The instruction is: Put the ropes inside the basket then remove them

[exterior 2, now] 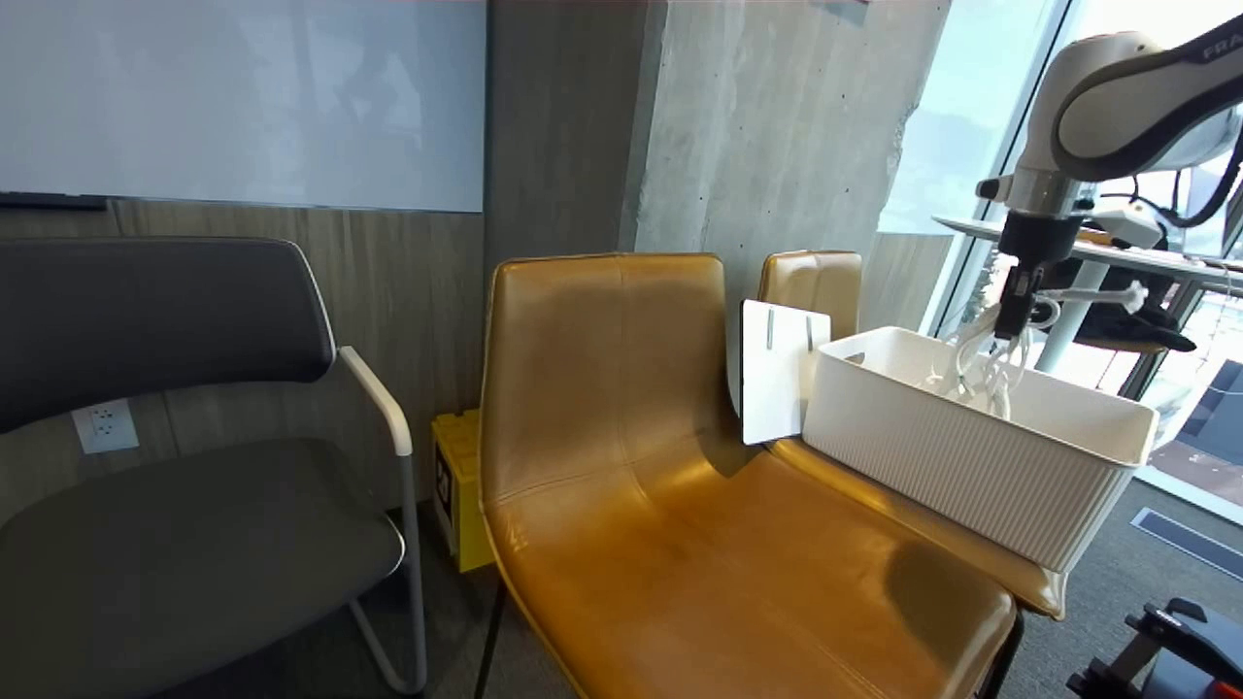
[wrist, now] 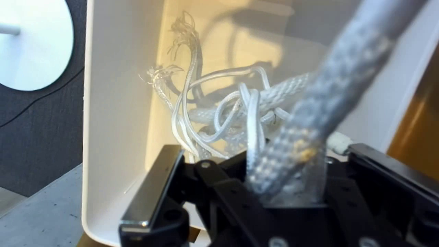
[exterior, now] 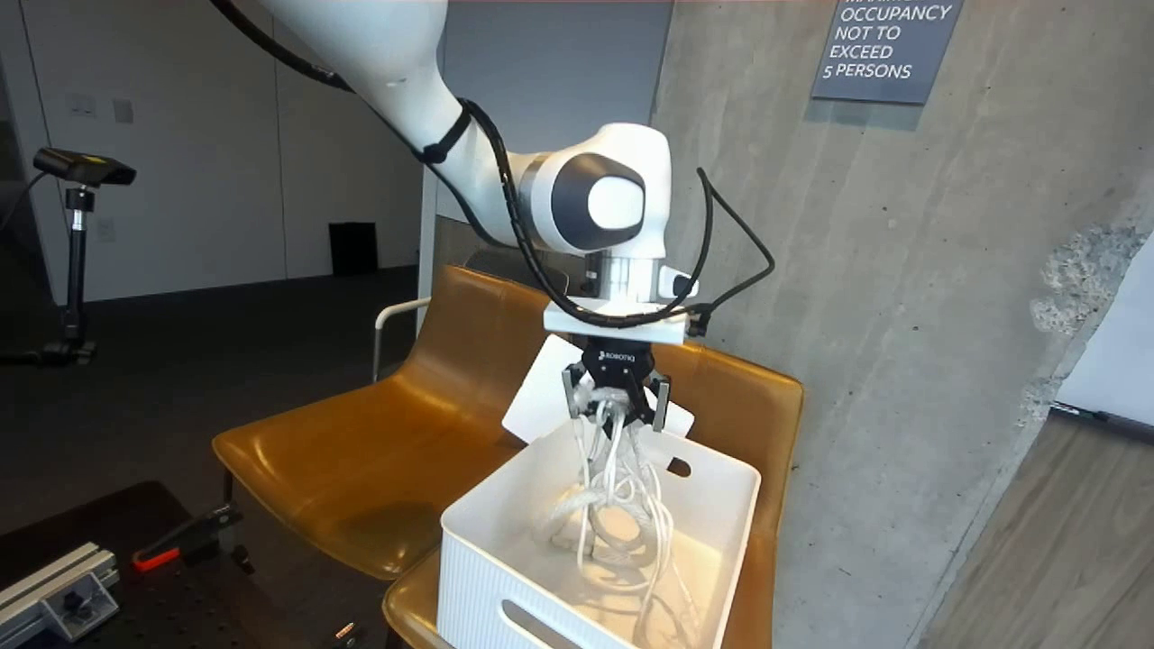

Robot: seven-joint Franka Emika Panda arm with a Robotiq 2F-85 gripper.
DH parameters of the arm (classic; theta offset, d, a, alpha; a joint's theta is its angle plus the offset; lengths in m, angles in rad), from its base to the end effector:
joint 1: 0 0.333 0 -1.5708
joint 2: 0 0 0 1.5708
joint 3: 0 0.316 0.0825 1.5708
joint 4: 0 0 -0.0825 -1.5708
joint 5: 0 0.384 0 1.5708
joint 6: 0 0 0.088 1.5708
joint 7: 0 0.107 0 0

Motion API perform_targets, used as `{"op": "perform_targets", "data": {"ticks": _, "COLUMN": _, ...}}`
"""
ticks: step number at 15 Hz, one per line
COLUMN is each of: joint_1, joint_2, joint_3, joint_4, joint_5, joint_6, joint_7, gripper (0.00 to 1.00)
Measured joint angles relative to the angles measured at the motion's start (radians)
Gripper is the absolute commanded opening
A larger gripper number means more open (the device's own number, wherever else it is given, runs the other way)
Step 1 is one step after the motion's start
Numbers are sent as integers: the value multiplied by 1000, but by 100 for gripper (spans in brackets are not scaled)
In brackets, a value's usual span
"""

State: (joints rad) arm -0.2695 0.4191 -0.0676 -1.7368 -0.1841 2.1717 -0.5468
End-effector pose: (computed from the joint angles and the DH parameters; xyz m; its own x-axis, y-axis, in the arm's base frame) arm 0.6216 -0.2210 0.3405 0.9480 0.3057 -0.0884 0.3163 -0.9357 0.1565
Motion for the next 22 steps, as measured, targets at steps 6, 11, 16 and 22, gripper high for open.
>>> {"op": "perform_targets", "data": {"ticks": 6, "joint_1": 95, "joint_2": -211, "joint_3": 60, "joint_4": 42, "joint_5": 93, "joint_6": -182, "joint_7": -5, "gripper": 0}}
{"op": "perform_targets", "data": {"ticks": 11, "joint_1": 211, "joint_2": -353, "joint_3": 116, "joint_4": 87, "joint_5": 141, "joint_6": -285, "joint_7": -10, "gripper": 0}}
{"op": "perform_targets", "data": {"ticks": 16, "joint_1": 355, "joint_2": -409, "joint_3": 200, "joint_4": 194, "joint_5": 149, "joint_6": -409, "joint_7": 16, "gripper": 0}}
{"op": "perform_targets", "data": {"ticks": 22, "joint_1": 460, "joint_2": -353, "joint_3": 267, "joint_4": 265, "joint_5": 149, "joint_6": -460, "joint_7": 43, "gripper": 0}}
